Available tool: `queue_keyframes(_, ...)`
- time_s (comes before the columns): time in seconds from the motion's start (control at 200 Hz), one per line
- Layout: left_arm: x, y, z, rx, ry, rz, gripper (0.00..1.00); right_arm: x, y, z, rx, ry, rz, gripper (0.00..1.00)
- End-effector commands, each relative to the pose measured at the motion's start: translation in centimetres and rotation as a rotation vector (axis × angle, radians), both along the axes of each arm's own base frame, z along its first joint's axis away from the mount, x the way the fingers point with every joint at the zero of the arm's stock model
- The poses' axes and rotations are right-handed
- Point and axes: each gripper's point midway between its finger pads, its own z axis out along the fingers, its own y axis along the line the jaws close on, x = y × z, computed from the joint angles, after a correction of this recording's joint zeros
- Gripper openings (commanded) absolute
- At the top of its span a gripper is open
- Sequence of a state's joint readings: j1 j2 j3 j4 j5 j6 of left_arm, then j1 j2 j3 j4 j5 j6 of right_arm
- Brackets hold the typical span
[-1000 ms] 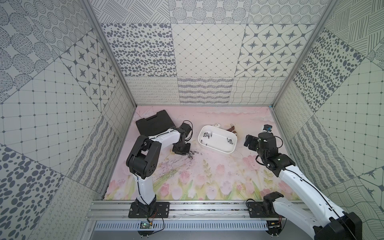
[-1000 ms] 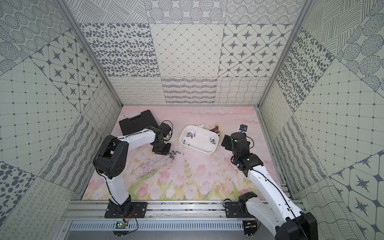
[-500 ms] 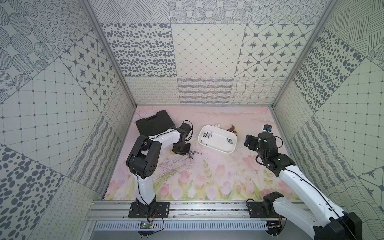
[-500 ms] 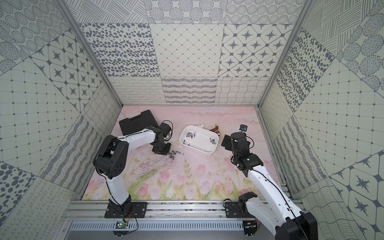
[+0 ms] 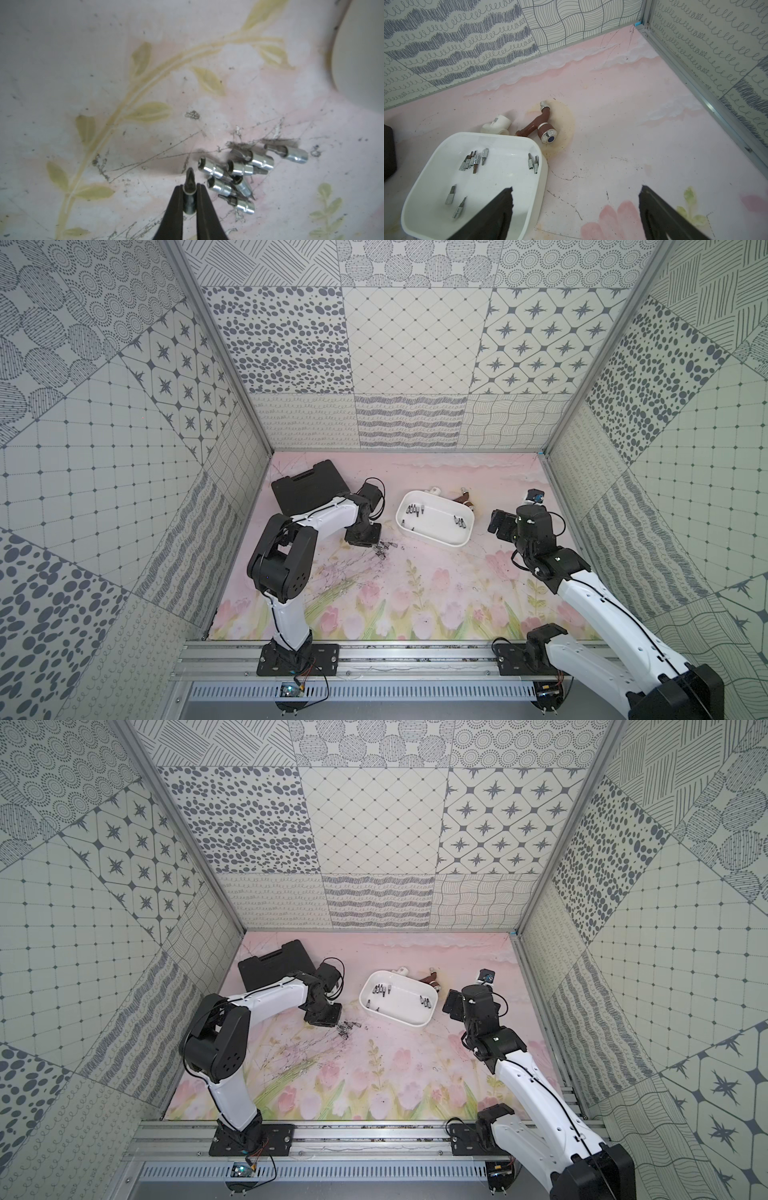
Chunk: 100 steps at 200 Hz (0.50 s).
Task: Put the bit on the desktop into the storage box
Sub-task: Pick up the screwdriver bit from the center of the board.
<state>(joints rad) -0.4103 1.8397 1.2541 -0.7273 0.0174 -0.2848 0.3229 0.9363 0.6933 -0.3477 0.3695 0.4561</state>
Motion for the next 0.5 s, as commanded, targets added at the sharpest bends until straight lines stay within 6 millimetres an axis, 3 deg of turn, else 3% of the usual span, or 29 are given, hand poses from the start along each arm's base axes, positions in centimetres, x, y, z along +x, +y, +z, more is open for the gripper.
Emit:
queue_keyframes(0.0, 0.0, 0.2, 2.0, 0.003, -0.023, 0.003, 0.13, 0.4, -0.2, 1.0, 0.007, -0.034, -0.009, 0.97)
queue_keyframes(0.495, 0.9, -2.0, 9.6, -0.002, -0.177, -0.051, 0.12, 0.2, -0.2, 0.8, 0.019, -0.035, -0.012, 0.96)
